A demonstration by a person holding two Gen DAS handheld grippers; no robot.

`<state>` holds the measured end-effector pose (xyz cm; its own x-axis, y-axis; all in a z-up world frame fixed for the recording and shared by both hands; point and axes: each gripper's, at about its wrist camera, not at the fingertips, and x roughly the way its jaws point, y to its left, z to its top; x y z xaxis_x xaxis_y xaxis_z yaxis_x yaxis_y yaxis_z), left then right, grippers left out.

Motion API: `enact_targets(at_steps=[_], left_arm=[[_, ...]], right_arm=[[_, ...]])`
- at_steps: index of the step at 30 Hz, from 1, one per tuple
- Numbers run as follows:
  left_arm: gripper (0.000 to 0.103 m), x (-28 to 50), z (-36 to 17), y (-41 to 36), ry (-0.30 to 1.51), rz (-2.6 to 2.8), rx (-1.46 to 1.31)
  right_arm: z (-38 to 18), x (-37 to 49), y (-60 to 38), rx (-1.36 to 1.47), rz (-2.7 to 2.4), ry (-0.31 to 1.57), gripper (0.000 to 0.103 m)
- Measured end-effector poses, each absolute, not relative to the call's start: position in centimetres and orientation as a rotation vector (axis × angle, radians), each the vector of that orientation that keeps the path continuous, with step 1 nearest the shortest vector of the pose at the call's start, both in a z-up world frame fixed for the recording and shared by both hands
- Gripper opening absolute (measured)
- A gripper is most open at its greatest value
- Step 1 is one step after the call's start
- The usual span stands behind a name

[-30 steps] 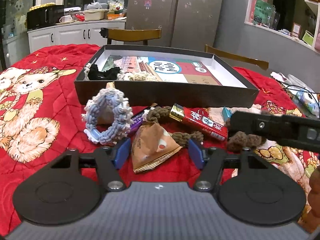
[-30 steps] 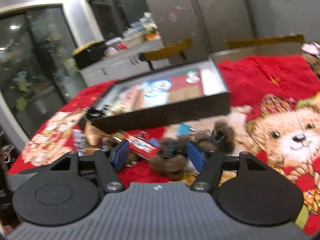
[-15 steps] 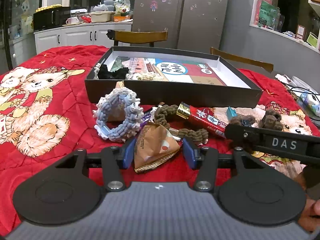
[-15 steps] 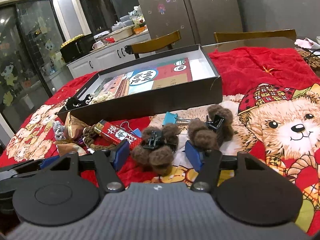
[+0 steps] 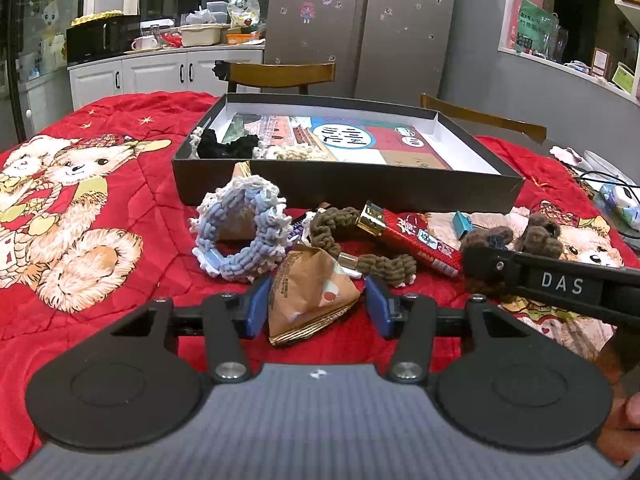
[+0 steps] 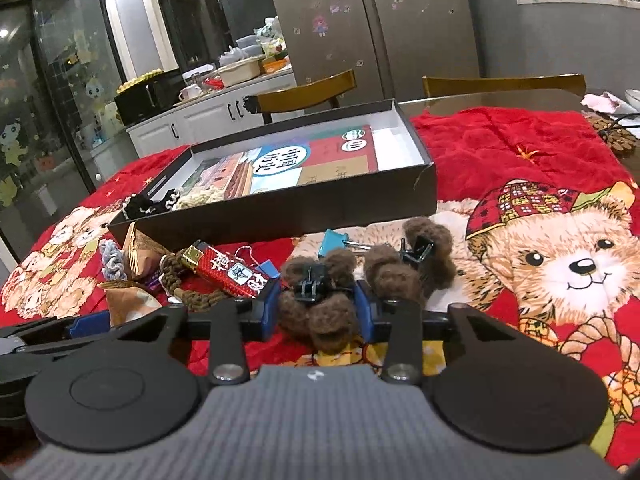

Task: Organize objects
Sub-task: 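Grasp the brown paper packet with the left gripper while the right grasps a pom-pom clip, then lift the paper packet and pom-pom clip and carry both over the box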

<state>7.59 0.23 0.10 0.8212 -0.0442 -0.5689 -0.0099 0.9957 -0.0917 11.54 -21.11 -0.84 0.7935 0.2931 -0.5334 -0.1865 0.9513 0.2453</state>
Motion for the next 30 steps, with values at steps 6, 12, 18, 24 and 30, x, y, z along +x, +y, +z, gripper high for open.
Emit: enact_targets(at_steps=[6, 12, 18, 24, 30], left_arm=[[0.057, 7.4, 0.2, 0.0, 0.599, -0.015, -0.087], [0.057, 7.2, 0.4, -0.1, 0.581, -0.008, -0.079], [0.057, 6.6, 0.7, -0.6, 0.546, -0.008, -0.054], [0.057, 6.1, 0.8, -0.7, 0.521, -0.016, -0.046], [0.057, 5.4, 1.1, -1.0, 0.478, -0.027, -0.025]], right_arm=[[-0.7, 11.4, -21.3, 0.196, 0.262, 0.588, 0.042], [-0.7, 11.6, -21.6, 0.231, 0.267, 0.595, 0.042], [-0.6, 11.4, -21.8, 0.252, 0.274, 0.578, 0.042], [0.2, 10.6, -21.7, 0.249, 0.300, 0.509, 0.042], [0.6, 10.2, -21.7, 0.250, 0.309, 0.473, 0.042]])
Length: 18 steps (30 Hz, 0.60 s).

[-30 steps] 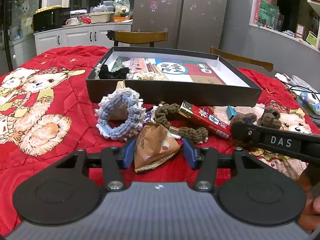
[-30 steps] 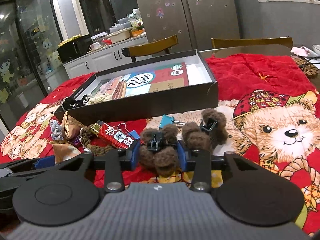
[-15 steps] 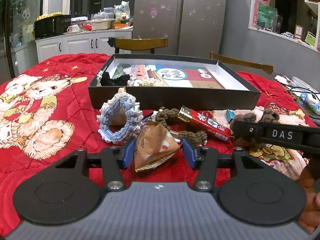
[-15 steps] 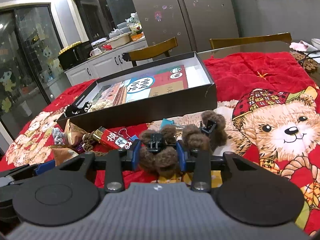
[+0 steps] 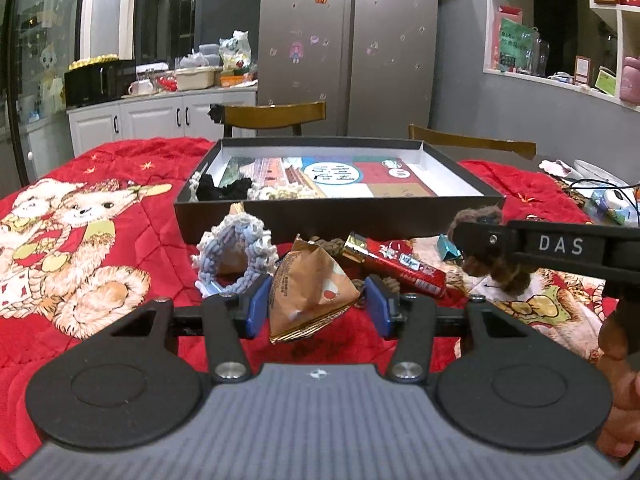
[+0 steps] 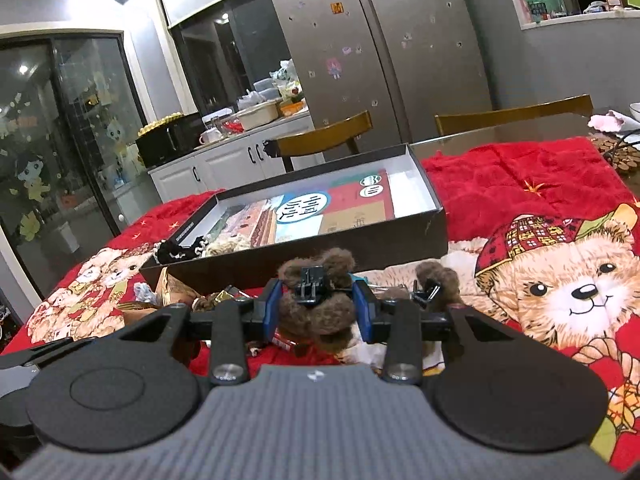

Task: Organize objects
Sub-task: 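Lift the paper packet and pom-pom clip and carry both over the box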

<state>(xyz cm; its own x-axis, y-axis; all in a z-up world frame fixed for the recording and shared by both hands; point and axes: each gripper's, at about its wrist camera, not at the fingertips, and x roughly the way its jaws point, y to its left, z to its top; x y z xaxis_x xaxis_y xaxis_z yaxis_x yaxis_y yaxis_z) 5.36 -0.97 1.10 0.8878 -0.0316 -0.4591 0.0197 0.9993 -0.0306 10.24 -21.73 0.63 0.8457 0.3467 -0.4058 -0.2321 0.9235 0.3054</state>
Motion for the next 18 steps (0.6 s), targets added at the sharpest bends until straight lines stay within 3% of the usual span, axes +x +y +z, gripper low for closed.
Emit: enact_targets(at_steps=[18], left_arm=[[0.057, 4.4, 2.0, -1.2, 0.406, -0.041, -0.020]], right_arm=[[3.1, 7.7, -21.1, 0.211, 0.393, 0.266, 0.042]])
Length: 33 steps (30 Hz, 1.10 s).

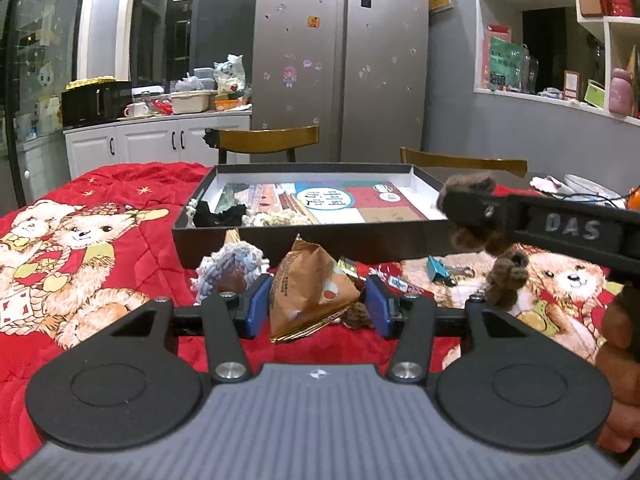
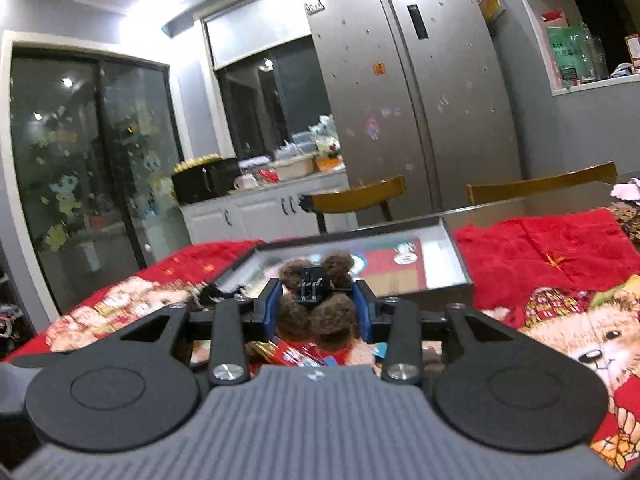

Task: Organize objects
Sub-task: 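Lift the paper packet and pom-pom clip and carry both over the box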

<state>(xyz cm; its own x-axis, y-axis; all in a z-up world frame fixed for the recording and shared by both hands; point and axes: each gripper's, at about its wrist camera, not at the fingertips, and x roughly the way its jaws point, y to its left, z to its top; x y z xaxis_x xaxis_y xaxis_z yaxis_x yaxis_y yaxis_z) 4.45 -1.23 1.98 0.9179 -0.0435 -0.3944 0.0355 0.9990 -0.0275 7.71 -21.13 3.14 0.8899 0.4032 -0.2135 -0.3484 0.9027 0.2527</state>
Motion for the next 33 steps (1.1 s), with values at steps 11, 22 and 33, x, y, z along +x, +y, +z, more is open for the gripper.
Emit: enact_targets(at_steps=[11, 22, 33], left_arm=[[0.057, 4.6, 7.9, 0.0, 0.296, -0.048, -0.036], [0.057, 7.7, 17.6, 1.5, 0.113, -0.063, 0.029], [0.057, 13.3, 19.9, 0.5, 0.224, -0.045, 0.018]], right_arm=[[8.5, 8.9, -21.7, 0.285, 0.479, 0.247, 0.042], [14.1, 12.1, -21.5, 0.289, 0.433, 0.227, 0.042], [14.3, 18.5, -20.8, 0.346, 0.407, 0.347, 0.042]])
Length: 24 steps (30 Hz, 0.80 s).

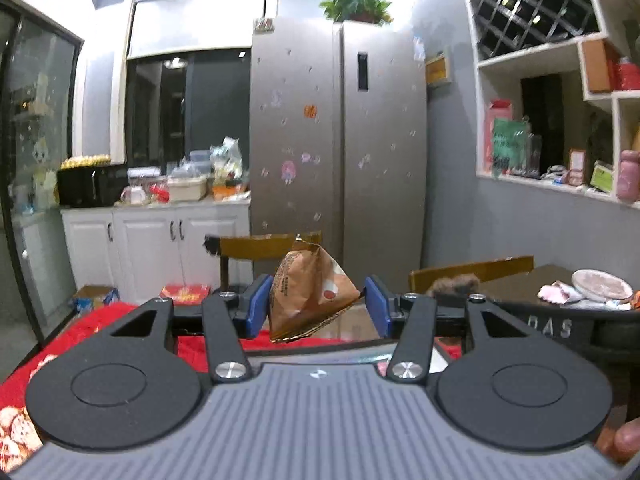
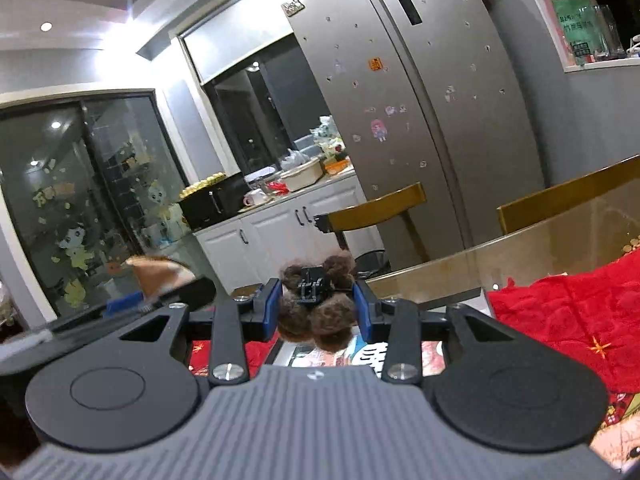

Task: Organize objects
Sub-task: 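Lift the paper packet and pom-pom clip and carry both over the box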

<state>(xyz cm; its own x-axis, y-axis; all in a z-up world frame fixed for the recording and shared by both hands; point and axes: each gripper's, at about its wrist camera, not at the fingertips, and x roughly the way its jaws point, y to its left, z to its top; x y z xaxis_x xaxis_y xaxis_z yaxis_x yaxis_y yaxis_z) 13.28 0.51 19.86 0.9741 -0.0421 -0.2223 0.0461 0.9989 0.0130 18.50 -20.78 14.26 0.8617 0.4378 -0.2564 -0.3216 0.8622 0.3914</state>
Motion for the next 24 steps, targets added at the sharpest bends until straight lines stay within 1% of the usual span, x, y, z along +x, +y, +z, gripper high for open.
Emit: enact_targets(at_steps=[3, 11, 16, 24], left_arm=[[0.057, 14.9, 19.4, 0.2, 0.265, -0.041, 0.012], [0.057, 17.7, 18.9, 1.2, 0.307, -0.043, -0.043], [0.057, 18.4, 17.5, 2.0, 0.339, -0.032, -0.049], [0.057, 20.7, 14.4, 3.1, 0.444, -0.064, -0.060]], right_arm=[[14.3, 19.4, -20.4, 0.334, 0.386, 0.354, 0.042], [13.8, 20.9, -21.2, 0.358, 0.382, 0.370, 0.042], [12.5, 22.0, -21.4, 0.341, 0.384, 0.412, 0.042], [9.5, 24.3, -22.2, 0.357, 0.301, 0.492, 0.042]])
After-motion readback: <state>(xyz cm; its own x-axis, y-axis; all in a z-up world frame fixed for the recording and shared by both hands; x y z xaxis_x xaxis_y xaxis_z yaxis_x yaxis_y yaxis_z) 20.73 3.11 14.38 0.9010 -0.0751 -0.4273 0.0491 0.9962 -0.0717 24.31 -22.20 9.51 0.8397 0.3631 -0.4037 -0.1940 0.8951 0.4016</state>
